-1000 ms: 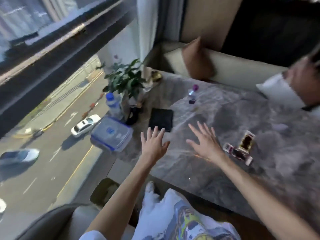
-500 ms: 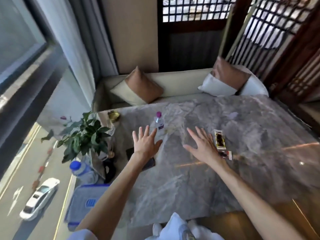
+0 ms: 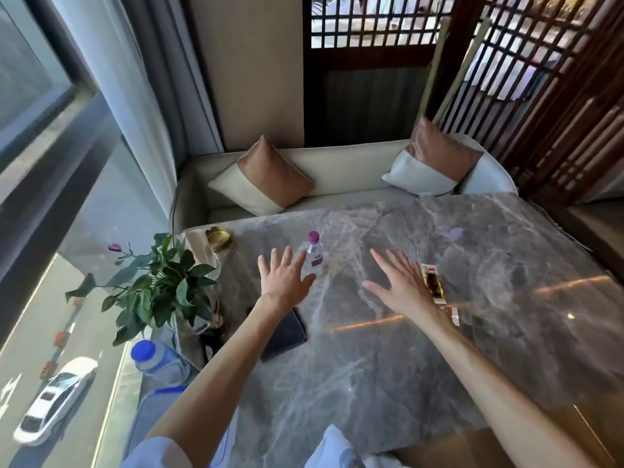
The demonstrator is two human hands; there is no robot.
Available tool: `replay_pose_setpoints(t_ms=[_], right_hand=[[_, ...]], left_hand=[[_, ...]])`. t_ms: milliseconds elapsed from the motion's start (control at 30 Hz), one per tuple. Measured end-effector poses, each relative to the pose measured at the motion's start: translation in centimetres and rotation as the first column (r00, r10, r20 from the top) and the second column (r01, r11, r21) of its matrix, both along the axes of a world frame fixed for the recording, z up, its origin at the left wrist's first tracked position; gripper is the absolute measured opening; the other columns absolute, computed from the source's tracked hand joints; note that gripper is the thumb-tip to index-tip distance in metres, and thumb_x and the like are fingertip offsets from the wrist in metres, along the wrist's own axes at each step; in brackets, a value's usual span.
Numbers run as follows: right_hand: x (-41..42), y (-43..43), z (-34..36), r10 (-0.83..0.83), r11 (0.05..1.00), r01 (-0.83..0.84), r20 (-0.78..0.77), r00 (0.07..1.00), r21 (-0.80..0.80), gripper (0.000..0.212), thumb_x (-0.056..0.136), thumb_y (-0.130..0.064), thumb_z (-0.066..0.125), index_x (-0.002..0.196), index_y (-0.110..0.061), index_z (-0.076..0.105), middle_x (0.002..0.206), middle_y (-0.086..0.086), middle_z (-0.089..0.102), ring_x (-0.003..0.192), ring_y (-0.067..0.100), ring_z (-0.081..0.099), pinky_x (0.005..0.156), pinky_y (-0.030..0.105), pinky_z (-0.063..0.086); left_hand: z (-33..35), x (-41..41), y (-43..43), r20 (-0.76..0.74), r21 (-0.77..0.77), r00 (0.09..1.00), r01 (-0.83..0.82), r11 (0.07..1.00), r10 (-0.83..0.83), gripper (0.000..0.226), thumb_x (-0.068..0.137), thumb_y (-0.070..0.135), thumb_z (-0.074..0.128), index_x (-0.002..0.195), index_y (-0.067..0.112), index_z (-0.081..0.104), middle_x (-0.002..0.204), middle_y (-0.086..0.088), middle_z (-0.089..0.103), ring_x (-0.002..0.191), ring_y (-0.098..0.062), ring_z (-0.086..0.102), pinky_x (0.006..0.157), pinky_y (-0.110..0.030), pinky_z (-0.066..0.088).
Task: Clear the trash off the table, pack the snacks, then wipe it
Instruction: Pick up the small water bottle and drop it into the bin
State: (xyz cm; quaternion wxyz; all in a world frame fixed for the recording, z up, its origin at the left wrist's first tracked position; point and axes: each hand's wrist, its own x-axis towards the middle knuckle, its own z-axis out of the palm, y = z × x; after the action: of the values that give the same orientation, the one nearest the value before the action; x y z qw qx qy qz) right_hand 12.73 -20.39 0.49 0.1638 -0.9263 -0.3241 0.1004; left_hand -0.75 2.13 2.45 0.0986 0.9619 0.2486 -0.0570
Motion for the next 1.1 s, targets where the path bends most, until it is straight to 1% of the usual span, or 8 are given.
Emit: replay_pose_setpoints(t_ms=[233,533,633,767,900,967,1033,1100], right_hand=[[0.8,5.5,-1.9,-0.013,0.984,0.064,-0.296,0.955,0.165,0.082,0.085,-0.05,0.064,0.153,-0.027,0.023,0.159,-0.001,0.029,0.146,0.019,0.028,0.119,0.04,0.028],[2.6,12.8,-7.0,-0.143,0.957,0.275,-0.677,0.722,0.091,0.086,0.087,-0.036,0.066,0.155,-0.023,0.015,0.161,0.004,0.022,0.148,0.024,0.025,0.117,0.035,0.024],[4.1,14.0,-9.3,-0.158,0.944,0.319,-0.731,0.664,0.085,0.087,0.086,-0.034,0.068,0.155,-0.023,0.016,0.161,0.004,0.023,0.147,0.024,0.026,0.117,0.033,0.024],[5.9,15.5,-12.3,-0.131,0.932,0.34,-0.758,0.639,0.125,0.085,0.086,-0.029,0.07,0.154,-0.023,0.02,0.159,0.004,0.029,0.144,0.023,0.033,0.115,0.031,0.029],[6.9,17.1,-14.7,-0.069,0.909,0.357,-0.768,0.637,0.214,0.069,0.085,-0.021,0.069,0.146,-0.018,0.036,0.147,-0.002,0.045,0.138,0.018,0.041,0.115,0.035,0.034],[7.2,17.9,-15.7,-0.045,0.901,0.361,-0.778,0.627,0.24,0.059,0.085,-0.017,0.069,0.137,-0.018,0.041,0.13,-0.01,0.052,0.131,0.013,0.046,0.107,0.025,0.035],[7.3,18.1,-16.2,-0.018,0.9,0.357,-0.795,0.607,0.252,0.068,0.087,-0.018,0.069,0.145,-0.019,0.033,0.137,-0.007,0.048,0.13,0.005,0.039,0.105,0.022,0.031],[7.7,18.1,-16.4,0.02,0.906,0.325,-0.796,0.604,0.269,0.074,0.087,-0.019,0.069,0.15,-0.018,0.029,0.148,-0.001,0.042,0.136,0.009,0.036,0.115,0.029,0.03]], left_hand=[[-0.3,2.9,3.3,-0.03,-0.003,0.999,-0.014,1.0,0.013,0.062,0.096,0.051,0.039,0.151,0.028,0.021,0.157,-0.002,0.03,0.149,-0.032,0.015,0.118,-0.058,0.0],[-2.1,11.9,5.4,-0.058,-0.132,0.993,0.091,0.987,-0.1,0.038,0.094,0.033,0.053,0.131,0.023,0.048,0.134,-0.003,0.058,0.13,-0.025,0.047,0.113,-0.042,0.027],[-3.6,14.7,6.0,-0.129,-0.235,0.988,0.05,0.971,-0.082,0.035,0.091,0.034,0.059,0.123,0.021,0.05,0.129,-0.004,0.059,0.12,-0.027,0.054,0.101,-0.046,0.045],[-5.2,17.3,6.6,-0.078,-0.317,0.996,0.01,0.948,-0.036,0.039,0.09,0.028,0.062,0.121,0.022,0.04,0.125,-0.006,0.06,0.103,-0.033,0.063,0.084,-0.047,0.054],[-7.4,19.3,7.3,-0.001,-0.375,1.0,-0.011,0.927,0.011,0.028,0.091,0.017,0.061,0.112,0.015,0.042,0.111,-0.006,0.063,0.092,-0.028,0.065,0.077,-0.041,0.053],[-8.4,19.8,7.5,0.012,-0.394,0.996,-0.08,0.916,0.092,0.016,0.092,0.018,0.059,0.1,0.012,0.047,0.098,-0.007,0.061,0.083,-0.029,0.06,0.07,-0.035,0.046],[-9.0,19.7,7.7,0.032,-0.423,0.98,-0.163,0.891,0.195,0.014,0.092,0.02,0.058,0.094,0.012,0.048,0.088,-0.004,0.059,0.076,-0.026,0.055,0.066,-0.032,0.041],[-8.6,18.9,8.3,0.045,-0.459,0.95,-0.256,0.851,0.31,0.018,0.091,0.026,0.061,0.097,0.011,0.053,0.086,-0.003,0.061,0.076,-0.023,0.056,0.068,-0.033,0.045]])
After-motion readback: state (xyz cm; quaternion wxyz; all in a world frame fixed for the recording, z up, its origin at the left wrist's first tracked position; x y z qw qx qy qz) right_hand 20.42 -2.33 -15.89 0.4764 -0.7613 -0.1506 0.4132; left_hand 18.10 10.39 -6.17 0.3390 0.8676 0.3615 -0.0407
